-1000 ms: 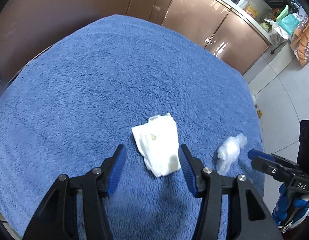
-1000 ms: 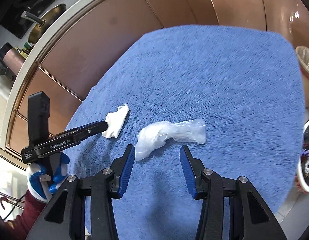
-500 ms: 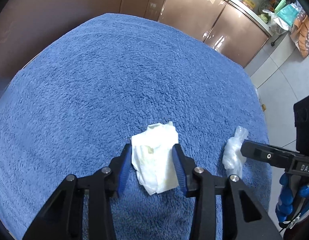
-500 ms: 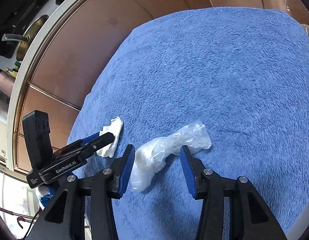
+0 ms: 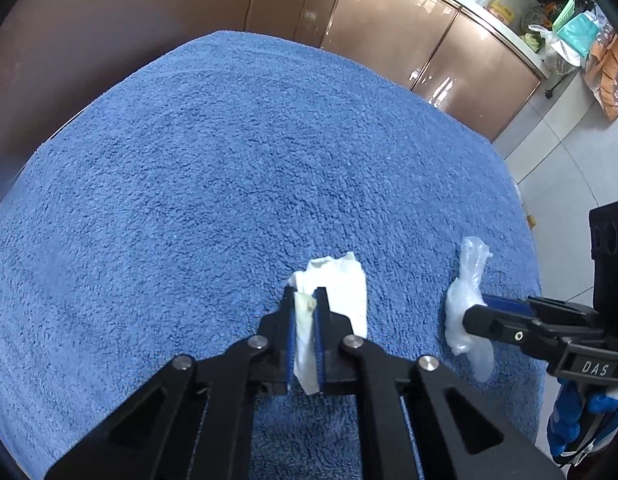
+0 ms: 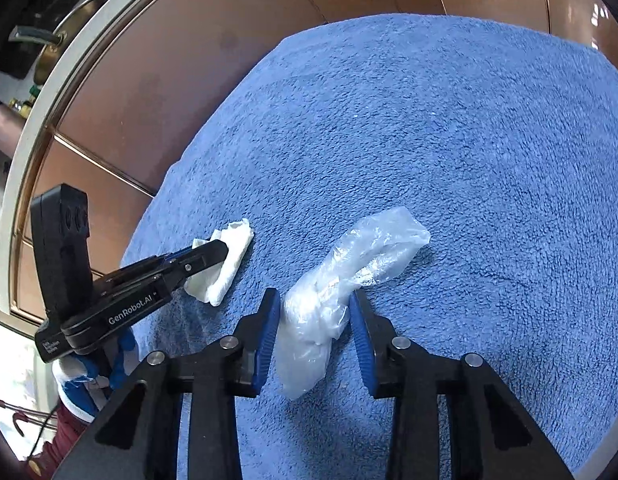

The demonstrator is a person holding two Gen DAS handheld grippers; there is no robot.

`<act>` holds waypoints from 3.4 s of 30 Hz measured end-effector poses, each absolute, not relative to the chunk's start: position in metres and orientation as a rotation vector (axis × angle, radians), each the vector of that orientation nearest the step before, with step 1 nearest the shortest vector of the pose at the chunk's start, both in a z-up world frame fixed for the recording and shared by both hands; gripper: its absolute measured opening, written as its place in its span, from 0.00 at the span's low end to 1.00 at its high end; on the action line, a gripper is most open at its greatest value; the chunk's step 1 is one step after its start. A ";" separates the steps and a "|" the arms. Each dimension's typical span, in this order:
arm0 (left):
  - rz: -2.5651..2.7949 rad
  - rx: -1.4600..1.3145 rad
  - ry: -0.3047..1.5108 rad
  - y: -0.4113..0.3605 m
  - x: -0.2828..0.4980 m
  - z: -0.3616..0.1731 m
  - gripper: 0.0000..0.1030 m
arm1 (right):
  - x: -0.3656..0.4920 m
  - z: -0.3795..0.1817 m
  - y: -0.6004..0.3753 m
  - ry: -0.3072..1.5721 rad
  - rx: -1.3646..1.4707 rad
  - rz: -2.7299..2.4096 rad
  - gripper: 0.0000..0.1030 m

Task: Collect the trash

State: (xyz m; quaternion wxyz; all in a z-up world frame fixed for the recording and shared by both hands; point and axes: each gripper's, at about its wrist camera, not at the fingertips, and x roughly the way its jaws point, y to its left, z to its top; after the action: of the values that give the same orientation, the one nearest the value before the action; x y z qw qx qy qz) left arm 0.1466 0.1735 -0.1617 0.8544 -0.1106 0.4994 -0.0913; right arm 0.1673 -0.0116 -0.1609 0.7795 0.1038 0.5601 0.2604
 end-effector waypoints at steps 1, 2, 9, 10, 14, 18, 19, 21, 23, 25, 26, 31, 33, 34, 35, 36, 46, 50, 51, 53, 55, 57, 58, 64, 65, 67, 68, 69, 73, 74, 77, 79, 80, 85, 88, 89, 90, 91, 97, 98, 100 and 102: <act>-0.192 -0.234 1.045 0.174 0.145 -0.160 0.06 | 0.166 -0.159 -0.009 1.204 0.213 0.567 0.31; -0.191 -0.234 1.039 0.174 0.142 -0.158 0.06 | 0.163 -0.158 -0.006 1.196 0.204 0.572 0.31; -0.190 -0.234 0.997 0.176 0.132 -0.135 0.05 | 0.149 -0.137 -0.007 1.126 0.177 0.597 0.31; -0.192 -0.233 0.989 0.175 0.130 -0.130 0.05 | 0.148 -0.133 -0.009 1.115 0.179 0.596 0.31; -0.200 -0.221 0.968 0.168 0.124 -0.113 0.05 | 0.146 -0.117 -0.035 1.067 0.192 0.586 0.31; -0.221 -0.193 0.944 0.151 0.121 -0.094 0.05 | 0.141 -0.101 -0.068 1.011 0.213 0.543 0.31; -0.230 -0.187 0.939 0.146 0.122 -0.089 0.05 | 0.139 -0.097 -0.078 0.999 0.221 0.529 0.31; -0.251 -0.172 0.931 0.133 0.124 -0.080 0.05 | 0.133 -0.090 -0.100 0.974 0.238 0.496 0.31; -0.278 -0.148 0.924 0.115 0.126 -0.072 0.05 | 0.125 -0.082 -0.133 0.950 0.254 0.454 0.31; -0.309 -0.122 0.919 0.095 0.130 -0.064 0.05 | 0.120 -0.077 -0.163 0.928 0.270 0.402 0.31; -0.330 -0.108 0.918 0.082 0.132 -0.061 0.05 | 0.119 -0.076 -0.176 0.920 0.277 0.374 0.31; -0.435 -0.028 0.918 0.005 0.143 -0.052 0.05 | 0.109 -0.078 -0.249 0.889 0.264 0.180 0.31; -0.489 0.010 0.921 -0.033 0.149 -0.051 0.05 | 0.109 -0.082 -0.273 0.888 0.263 0.113 0.31; -0.515 0.030 0.924 -0.054 0.153 -0.051 0.05 | 0.107 -0.083 -0.289 0.888 0.261 0.077 0.31; -0.534 0.046 0.929 -0.070 0.156 -0.052 0.05 | 0.106 -0.087 -0.304 0.891 0.260 0.038 0.31; -0.560 0.066 0.935 -0.092 0.159 -0.054 0.05 | 0.106 -0.091 -0.317 0.895 0.261 0.013 0.31; -0.706 0.220 1.039 -0.273 0.189 -0.103 0.05 | 0.116 -0.160 -0.417 0.983 0.294 -0.195 0.31; -0.709 0.244 1.086 -0.319 0.202 -0.134 0.05 | 0.123 -0.185 -0.440 1.020 0.314 -0.237 0.31; -0.707 0.247 1.096 -0.328 0.205 -0.140 0.06 | 0.125 -0.192 -0.445 1.031 0.315 -0.244 0.32; -0.699 0.250 1.119 -0.344 0.211 -0.153 0.08 | 0.131 -0.204 -0.453 1.052 0.309 -0.257 0.32; -0.697 0.245 1.143 -0.355 0.217 -0.163 0.08 | 0.134 -0.215 -0.460 1.071 0.295 -0.271 0.33; -0.694 0.237 1.162 -0.364 0.222 -0.173 0.10 | 0.136 -0.224 -0.461 1.089 0.286 -0.282 0.33; -0.697 0.233 1.169 -0.368 0.224 -0.177 0.13 | 0.138 -0.229 -0.463 1.100 0.283 -0.286 0.34; -0.722 0.172 1.172 -0.369 0.230 -0.181 0.33 | 0.139 -0.246 -0.470 1.120 0.285 -0.304 0.47; -0.728 0.161 1.171 -0.368 0.231 -0.181 0.33 | 0.138 -0.246 -0.470 1.120 0.286 -0.308 0.47; -0.727 0.144 1.161 -0.362 0.230 -0.176 0.33 | 0.135 -0.244 -0.471 1.115 0.294 -0.314 0.47; -0.727 0.137 1.153 -0.358 0.228 -0.172 0.33 | 0.134 -0.242 -0.470 1.111 0.298 -0.316 0.47; -0.727 0.128 1.144 -0.354 0.226 -0.168 0.33 | 0.133 -0.239 -0.469 1.105 0.301 -0.322 0.47; -0.723 0.092 1.090 -0.331 0.215 -0.146 0.33 | 0.127 -0.220 -0.462 1.063 0.305 -0.331 0.47; -0.721 0.088 1.074 -0.326 0.212 -0.141 0.33 | 0.126 -0.212 -0.458 1.047 0.300 -0.332 0.47; -0.710 0.065 1.007 -0.302 0.202 -0.120 0.33 | 0.121 -0.190 -0.447 1.006 0.282 -0.324 0.47; -0.701 0.039 0.960 -0.284 0.194 -0.104 0.33 | 0.117 -0.170 -0.434 0.972 0.257 -0.317 0.47; -0.694 0.028 0.931 -0.272 0.189 -0.096 0.33 | 0.114 -0.159 -0.428 0.953 0.248 -0.310 0.47; -0.633 0.016 0.798 -0.211 0.160 -0.058 0.33 | 0.099 -0.112 -0.390 0.862 0.205 -0.265 0.48; -0.581 0.034 0.727 -0.173 0.139 -0.040 0.33 | 0.089 -0.088 -0.362 0.816 0.174 -0.230 0.49; -0.564 0.037 0.716 -0.163 0.135 -0.036 0.33 | 0.086 -0.083 -0.354 0.805 0.163 -0.220 0.49; -0.542 0.037 0.702 -0.150 0.129 -0.031 0.33 | 0.083 -0.075 -0.342 0.789 0.145 -0.208 0.49; -0.528 0.036 0.690 -0.139 0.125 -0.028 0.33 | 0.080 -0.069 -0.333 0.777 0.134 -0.199 0.49; -0.380 0.055 0.586 -0.067 0.085 -0.006 0.48 | 0.062 -0.035 -0.271 0.710 0.066 -0.125 0.51; -0.357 0.056 0.569 -0.055 0.079 -0.003 0.49 | 0.059 -0.031 -0.262 0.701 0.058 -0.117 0.52; -0.315 0.055 0.545 -0.033 0.068 0.003 0.52 | 0.052 -0.023 -0.241 0.677 0.041 -0.089 0.53; -0.286 0.058 0.522 -0.017 0.056 0.007 0.58 | 0.045 -0.016 -0.225 0.662 0.028 -0.069 0.54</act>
State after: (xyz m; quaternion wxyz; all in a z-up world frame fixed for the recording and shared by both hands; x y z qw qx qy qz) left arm 0.0563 -0.0171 0.0069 0.9555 0.0286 0.2573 -0.1411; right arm 0.0451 -0.2246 -0.0163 0.9450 0.0138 0.3250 -0.0338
